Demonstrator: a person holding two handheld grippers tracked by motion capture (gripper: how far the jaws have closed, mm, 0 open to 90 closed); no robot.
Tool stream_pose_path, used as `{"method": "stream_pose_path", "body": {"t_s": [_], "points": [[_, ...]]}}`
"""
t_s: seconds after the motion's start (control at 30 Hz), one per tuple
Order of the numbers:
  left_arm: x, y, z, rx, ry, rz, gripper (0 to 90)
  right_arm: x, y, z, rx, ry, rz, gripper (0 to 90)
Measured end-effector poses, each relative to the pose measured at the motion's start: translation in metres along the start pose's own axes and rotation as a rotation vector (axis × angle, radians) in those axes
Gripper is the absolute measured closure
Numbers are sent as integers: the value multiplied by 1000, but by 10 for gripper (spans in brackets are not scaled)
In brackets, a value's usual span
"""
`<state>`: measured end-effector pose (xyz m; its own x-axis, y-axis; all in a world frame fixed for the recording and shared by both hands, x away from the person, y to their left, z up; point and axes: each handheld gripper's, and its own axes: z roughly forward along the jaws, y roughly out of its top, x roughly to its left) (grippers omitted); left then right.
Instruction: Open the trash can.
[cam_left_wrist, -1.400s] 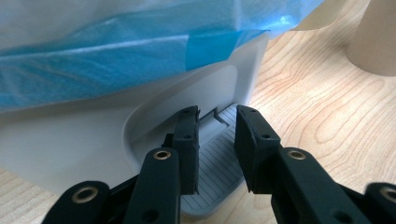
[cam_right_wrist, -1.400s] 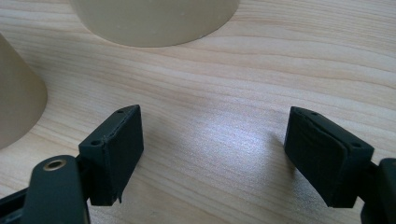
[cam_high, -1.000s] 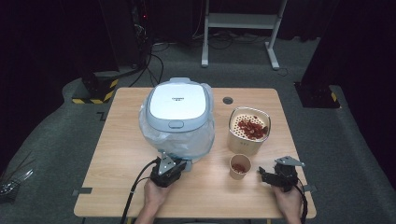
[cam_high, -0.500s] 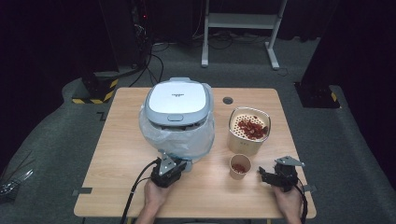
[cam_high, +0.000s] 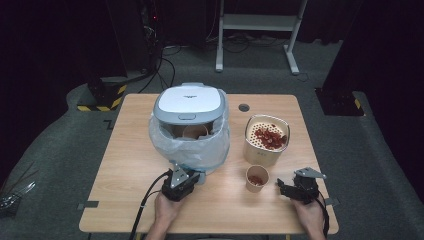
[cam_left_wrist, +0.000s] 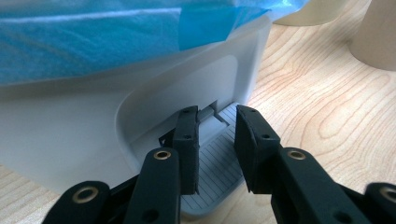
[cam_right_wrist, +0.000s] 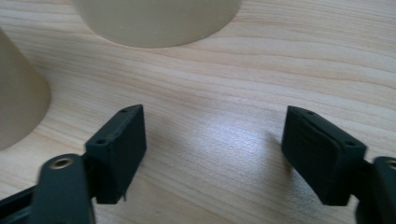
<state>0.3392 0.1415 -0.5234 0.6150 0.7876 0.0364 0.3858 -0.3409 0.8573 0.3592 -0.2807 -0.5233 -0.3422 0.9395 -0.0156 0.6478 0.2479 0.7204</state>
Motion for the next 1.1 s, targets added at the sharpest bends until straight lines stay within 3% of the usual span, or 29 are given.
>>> {"method": "stream_pose_path", "body": {"t_s": [0.3, 0.53, 0.57, 0.77, 0.9, 1.1], "points": [[0, 1, 1, 10, 17, 15, 705, 1, 0, -1, 2, 12, -6, 252], [-1, 1, 1, 17, 6, 11, 705, 3, -3, -4, -1, 24, -17, 243], [-2, 1, 1, 19, 26, 26, 705, 4, -5, -6, -13, 33, -26, 243], [-2, 1, 2, 18, 10, 9, 705, 7, -9, -12, -31, 87, -27, 240], [-2, 1, 1, 21, 29, 24, 705, 12, -10, -18, -55, 122, -30, 237], [-4, 1, 3, 34, 19, 22, 705, 15, -10, -21, -71, 138, -47, 234]]}}
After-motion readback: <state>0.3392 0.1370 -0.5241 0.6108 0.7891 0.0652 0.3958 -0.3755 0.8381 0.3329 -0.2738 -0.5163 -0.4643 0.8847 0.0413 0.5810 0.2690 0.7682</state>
